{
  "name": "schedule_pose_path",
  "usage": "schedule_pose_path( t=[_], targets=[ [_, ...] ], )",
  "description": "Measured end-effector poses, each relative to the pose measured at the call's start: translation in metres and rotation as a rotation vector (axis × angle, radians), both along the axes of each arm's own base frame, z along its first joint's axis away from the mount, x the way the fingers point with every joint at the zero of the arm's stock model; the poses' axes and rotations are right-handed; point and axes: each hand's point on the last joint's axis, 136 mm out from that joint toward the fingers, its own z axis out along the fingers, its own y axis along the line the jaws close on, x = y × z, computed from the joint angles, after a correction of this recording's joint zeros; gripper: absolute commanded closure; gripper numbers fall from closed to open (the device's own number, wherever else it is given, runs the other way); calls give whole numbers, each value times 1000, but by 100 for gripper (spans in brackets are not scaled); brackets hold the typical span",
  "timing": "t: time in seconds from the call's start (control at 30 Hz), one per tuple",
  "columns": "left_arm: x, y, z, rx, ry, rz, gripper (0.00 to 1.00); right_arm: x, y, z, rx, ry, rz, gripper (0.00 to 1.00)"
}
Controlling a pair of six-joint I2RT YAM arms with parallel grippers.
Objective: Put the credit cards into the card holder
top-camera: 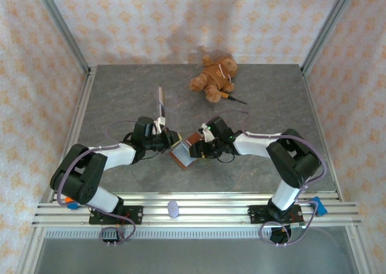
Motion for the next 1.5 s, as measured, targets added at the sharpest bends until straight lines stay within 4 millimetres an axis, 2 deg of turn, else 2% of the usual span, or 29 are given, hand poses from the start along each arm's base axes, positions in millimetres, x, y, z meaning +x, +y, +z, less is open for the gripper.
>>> schedule_pose_path(
  t=[0.17,0.37,0.93,1.27,1.5],
  targets=[
    [-1,-1,-2,-2,11,3,71,0,0,0,1,2,-3,41],
    [-5,0,-3,14,27,5,69,0,0,0,2,1,-3,41],
    [-10,-6,-6,25,35,-12,64,0,0,-1,1,2,-3,41],
    [-5,-21,-4,31,47,-42,64,0,0,-1,1,2,-3,41],
    [-4,-30,-6,35,53,-64,64,0,0,0,5,5,-10,30]
  ],
)
